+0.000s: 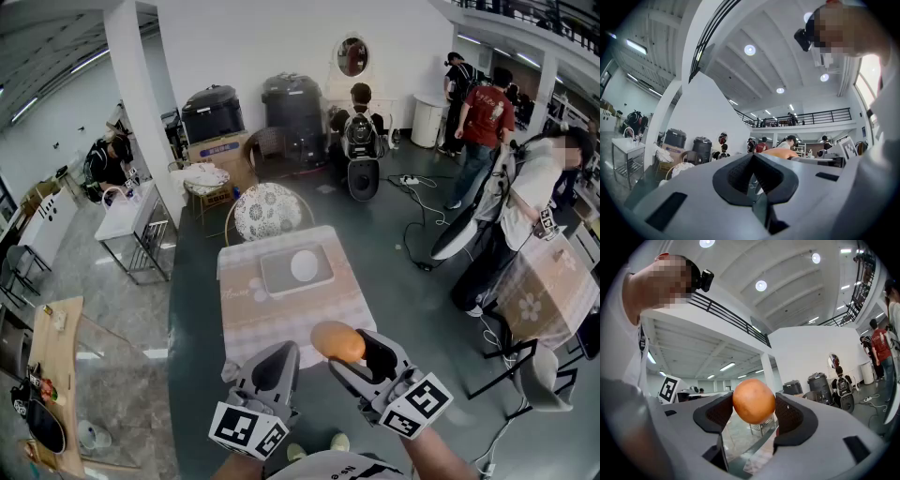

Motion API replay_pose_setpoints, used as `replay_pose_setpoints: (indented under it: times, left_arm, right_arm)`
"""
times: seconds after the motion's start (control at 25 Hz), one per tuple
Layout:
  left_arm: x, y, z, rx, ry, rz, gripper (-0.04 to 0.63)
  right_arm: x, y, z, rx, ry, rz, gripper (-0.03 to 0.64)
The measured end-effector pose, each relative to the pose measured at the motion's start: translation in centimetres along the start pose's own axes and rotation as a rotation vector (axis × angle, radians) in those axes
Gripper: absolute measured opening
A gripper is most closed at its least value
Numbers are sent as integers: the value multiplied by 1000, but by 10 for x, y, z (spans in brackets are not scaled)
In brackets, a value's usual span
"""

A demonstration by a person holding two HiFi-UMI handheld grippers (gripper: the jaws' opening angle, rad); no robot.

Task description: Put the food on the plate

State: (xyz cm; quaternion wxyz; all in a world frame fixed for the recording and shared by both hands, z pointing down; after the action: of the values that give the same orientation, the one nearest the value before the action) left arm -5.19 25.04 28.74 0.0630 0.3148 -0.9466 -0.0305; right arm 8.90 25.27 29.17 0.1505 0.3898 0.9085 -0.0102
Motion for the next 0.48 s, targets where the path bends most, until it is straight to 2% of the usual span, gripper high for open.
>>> replay_pose_setpoints:
  times: [0.24,0.48]
  left_arm:
    - [-3,1,-2,6,4,-1,3]
    - [-1,-1,-10,26,19,10,3]
  right_arm:
    - [2,2,1,-1,-7,10,278]
    - [-2,6,-1,-26,-64,21,278]
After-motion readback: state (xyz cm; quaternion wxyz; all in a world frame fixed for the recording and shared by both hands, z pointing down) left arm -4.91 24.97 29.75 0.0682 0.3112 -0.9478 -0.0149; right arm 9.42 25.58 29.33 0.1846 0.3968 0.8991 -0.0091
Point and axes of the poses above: the fingertips, and each gripper's own axes: y backward along the fingers, x to its left, z out of its top, the point moved 4 cm from there along y, backward along the fingers, and after that the axes turned 6 degrees about -y, right-handed, at the moved point
